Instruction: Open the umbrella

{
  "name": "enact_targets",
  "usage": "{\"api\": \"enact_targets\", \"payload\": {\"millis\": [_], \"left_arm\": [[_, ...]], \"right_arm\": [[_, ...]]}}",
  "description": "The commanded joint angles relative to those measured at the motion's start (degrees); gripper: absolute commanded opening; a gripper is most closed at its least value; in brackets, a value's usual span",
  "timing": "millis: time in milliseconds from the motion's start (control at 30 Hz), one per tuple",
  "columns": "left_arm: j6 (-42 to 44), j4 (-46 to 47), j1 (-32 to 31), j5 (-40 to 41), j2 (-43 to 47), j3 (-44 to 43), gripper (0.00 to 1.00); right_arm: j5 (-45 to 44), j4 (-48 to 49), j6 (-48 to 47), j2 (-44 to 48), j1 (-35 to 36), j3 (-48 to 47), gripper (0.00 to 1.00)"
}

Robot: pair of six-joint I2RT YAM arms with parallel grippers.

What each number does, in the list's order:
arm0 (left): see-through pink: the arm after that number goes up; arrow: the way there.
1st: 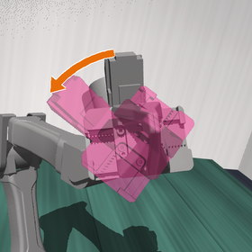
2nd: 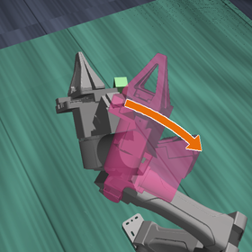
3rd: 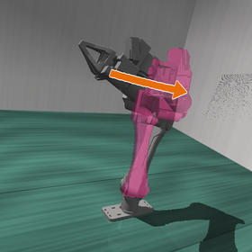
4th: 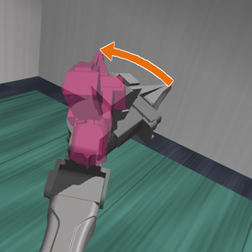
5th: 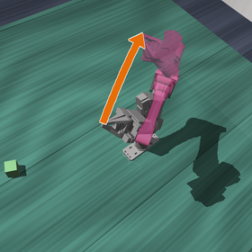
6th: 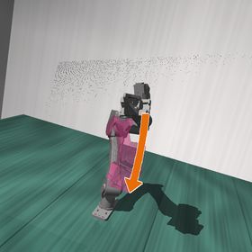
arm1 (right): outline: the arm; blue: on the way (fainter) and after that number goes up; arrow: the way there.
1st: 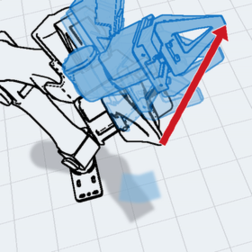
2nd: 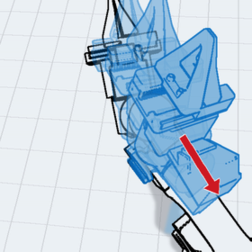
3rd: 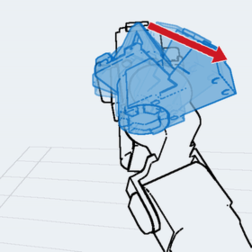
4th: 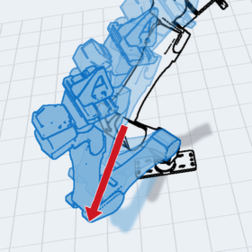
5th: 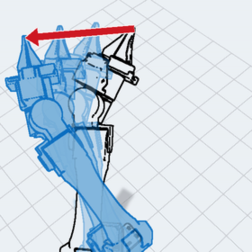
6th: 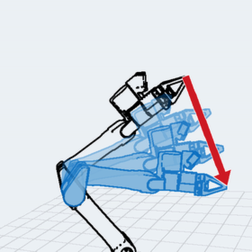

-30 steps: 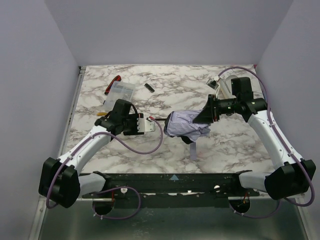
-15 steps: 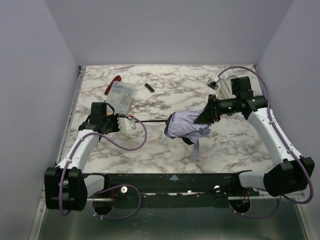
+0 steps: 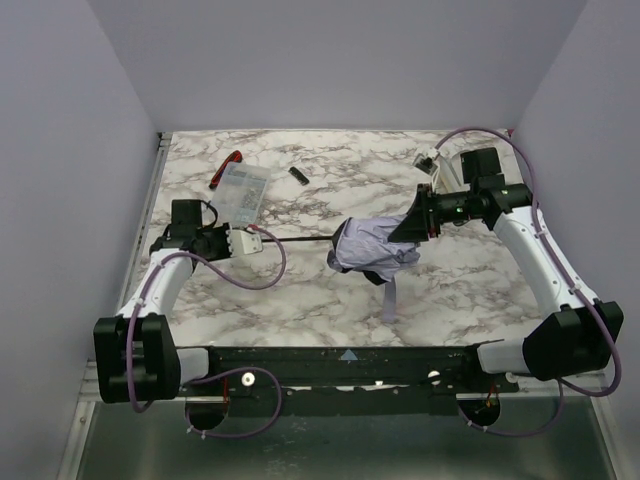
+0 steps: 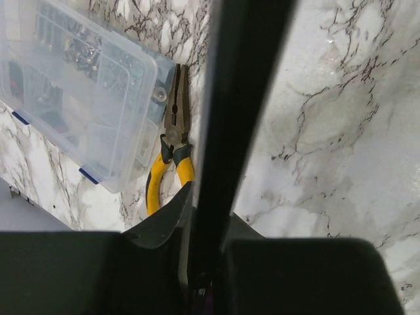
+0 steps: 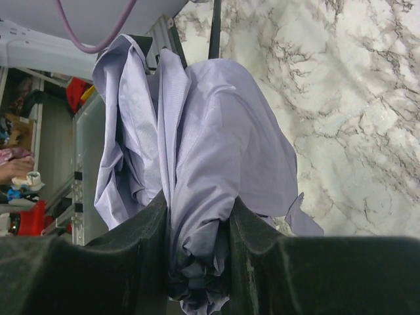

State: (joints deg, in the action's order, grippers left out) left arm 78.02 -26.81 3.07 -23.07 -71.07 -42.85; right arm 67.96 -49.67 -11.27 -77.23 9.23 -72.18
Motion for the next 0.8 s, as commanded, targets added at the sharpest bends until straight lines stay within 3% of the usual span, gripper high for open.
{"api": "enact_targets", "payload": {"millis": [0,100,300,333,533,767], "left_arm": [[-3.9,-6.4,6.2,7.6,-1.2,-5.3,0.19],[-12.9,-10.9,2.7,2.4,-1.4,-13.4,0.36],[-31.0,-16.7,-6.1,-6.7,-1.8,-29.6,0.78],[-33.6,-17.0,-6.9,-8.7,-1.8,-32.1,0.97],[-50.1,-13.9,-8.1,-18.7,-1.8,-41.5,0.98],[-70.4,3.7,-8.1,-22.7,4.9,-35.1,0.98]], "right_arm": [[3.7,-2.3,-0.2,1.6,-4.5,-2.7,0.0],[3.9,2.8,4.2,2.1,-4.5,-1.2,0.0],[2.9,21.2,19.6,3.9,-4.5,2.7,0.0],[2.5,23.2,21.6,4.0,-4.5,3.2,0.0],[2.0,30.5,26.7,4.0,-4.5,4.0,0.0],[1.2,46.4,40.5,4.9,-4.5,4.5,0.0]]}}
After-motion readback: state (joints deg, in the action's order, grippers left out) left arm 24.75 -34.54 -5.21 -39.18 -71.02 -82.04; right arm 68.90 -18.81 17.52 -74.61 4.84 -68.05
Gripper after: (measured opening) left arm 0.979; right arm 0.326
